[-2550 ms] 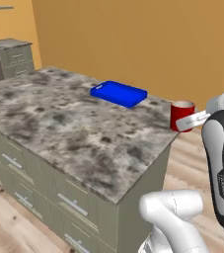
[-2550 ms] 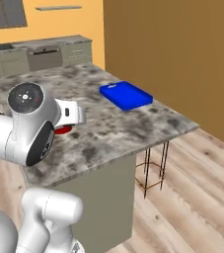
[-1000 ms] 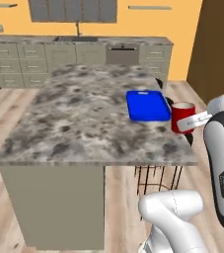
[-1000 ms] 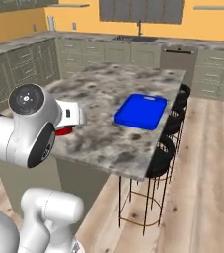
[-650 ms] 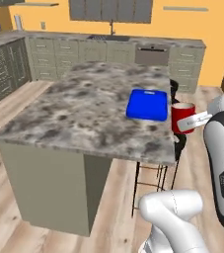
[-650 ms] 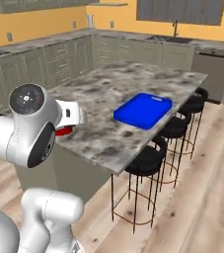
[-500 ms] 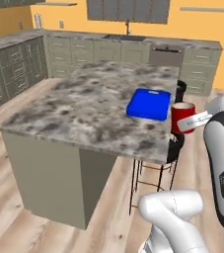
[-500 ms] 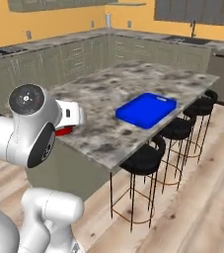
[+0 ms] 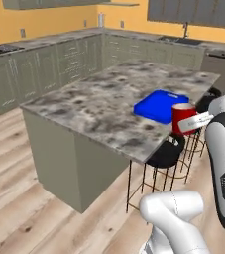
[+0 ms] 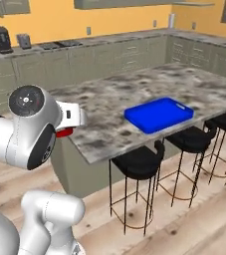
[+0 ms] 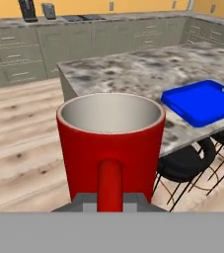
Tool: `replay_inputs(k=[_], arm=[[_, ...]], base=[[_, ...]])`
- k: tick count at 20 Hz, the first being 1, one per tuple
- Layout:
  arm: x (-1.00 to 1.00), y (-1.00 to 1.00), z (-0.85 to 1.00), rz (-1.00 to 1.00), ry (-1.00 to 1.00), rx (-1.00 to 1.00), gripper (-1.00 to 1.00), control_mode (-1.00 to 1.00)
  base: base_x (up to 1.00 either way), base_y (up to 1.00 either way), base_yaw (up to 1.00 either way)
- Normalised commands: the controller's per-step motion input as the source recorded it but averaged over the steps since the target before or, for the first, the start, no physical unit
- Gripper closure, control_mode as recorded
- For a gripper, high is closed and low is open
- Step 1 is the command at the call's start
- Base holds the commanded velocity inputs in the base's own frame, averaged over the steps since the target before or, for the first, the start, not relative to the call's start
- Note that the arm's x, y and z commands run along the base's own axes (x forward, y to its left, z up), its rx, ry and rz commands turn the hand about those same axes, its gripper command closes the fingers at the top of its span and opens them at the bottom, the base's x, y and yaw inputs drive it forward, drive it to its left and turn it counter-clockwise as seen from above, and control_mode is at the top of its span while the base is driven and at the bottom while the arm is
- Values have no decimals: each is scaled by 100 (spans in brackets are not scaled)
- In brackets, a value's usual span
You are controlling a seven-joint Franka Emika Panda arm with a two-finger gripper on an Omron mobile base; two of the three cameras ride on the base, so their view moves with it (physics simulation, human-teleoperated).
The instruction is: There is a tray on the dining counter. Grab the cup, mug, and pitcher and place them on the tray. The pitcher may be placed next to the tray if it cannot fit the tray.
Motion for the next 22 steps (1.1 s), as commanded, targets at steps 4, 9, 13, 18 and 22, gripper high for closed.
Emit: replay_inputs(k=[4, 9, 13, 18, 22], arm=[[0, 0, 0, 0, 0, 0, 100, 100], [0, 0, 0, 0, 0, 0, 100, 100], [0, 0, 0, 0, 0, 0, 100, 100], [0, 0, 0, 0, 0, 0, 100, 100], [0, 0, 0, 0, 0, 0, 100, 100]], base=[[0, -100, 56], [0, -100, 56], [0, -100, 55], [0, -100, 54], [0, -100, 53]])
